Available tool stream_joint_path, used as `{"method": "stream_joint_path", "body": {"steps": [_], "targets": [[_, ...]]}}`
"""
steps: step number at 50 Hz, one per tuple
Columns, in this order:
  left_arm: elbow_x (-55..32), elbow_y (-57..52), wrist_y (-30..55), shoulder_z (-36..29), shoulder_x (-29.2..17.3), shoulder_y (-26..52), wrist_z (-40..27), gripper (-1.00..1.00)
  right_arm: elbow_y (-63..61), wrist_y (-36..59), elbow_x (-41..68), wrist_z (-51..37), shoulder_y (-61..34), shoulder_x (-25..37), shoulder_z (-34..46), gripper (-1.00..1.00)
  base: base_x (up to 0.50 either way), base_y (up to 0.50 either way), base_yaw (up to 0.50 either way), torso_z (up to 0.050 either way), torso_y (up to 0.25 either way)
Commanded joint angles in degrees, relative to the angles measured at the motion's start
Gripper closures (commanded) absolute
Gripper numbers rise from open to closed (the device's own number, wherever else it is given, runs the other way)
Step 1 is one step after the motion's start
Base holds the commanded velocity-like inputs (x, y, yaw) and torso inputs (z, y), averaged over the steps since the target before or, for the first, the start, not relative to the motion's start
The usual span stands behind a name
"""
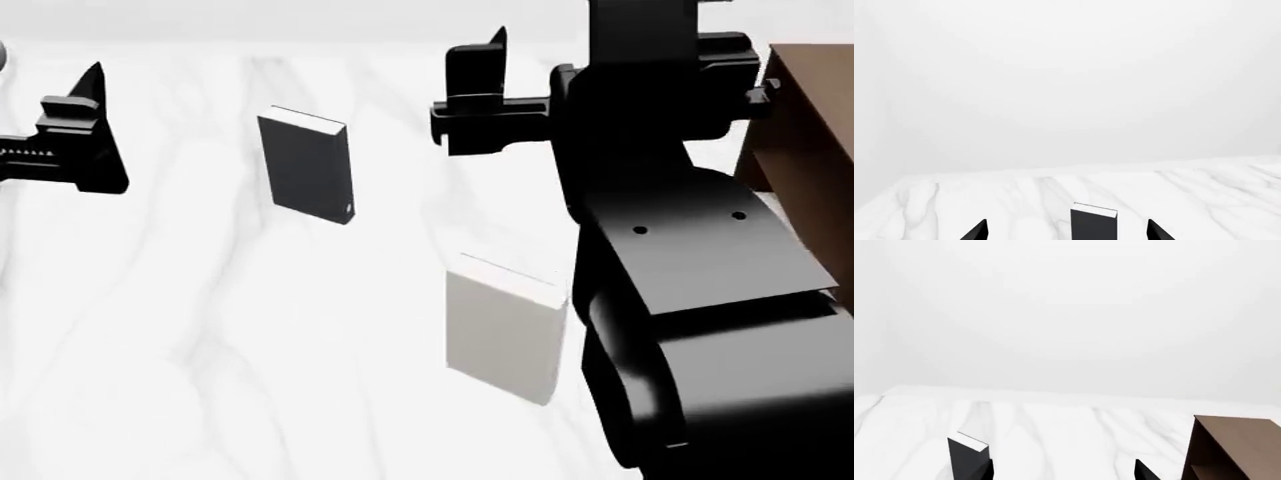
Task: Pick up the book on the left and place it on top of the shelf.
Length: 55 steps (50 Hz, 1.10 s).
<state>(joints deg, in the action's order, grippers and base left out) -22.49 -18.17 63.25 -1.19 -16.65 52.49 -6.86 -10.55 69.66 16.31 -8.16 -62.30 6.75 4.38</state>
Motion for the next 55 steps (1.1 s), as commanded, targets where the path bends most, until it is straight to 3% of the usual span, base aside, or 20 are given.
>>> {"method": "stream_joint_path", "body": {"steps": [1,55], "targets": [[-0.5,0.1,0.9,0.1,-0.6,1.1,-0.1,-1.0,1.5,0.9,0.9,0.1,-1.5,0.3,0.2,-1.0,0.5,0.0,0.0,0.0,0.0],[-1.7,-0.6,0.1,0.4,-1.6,-0.3,-0.6,-1.0,3.1,-0.8,2.8,-0.7,-0.1,1.1,3.1,-1.0,0.5,0.0,0.0,0.0,0.002]]}}
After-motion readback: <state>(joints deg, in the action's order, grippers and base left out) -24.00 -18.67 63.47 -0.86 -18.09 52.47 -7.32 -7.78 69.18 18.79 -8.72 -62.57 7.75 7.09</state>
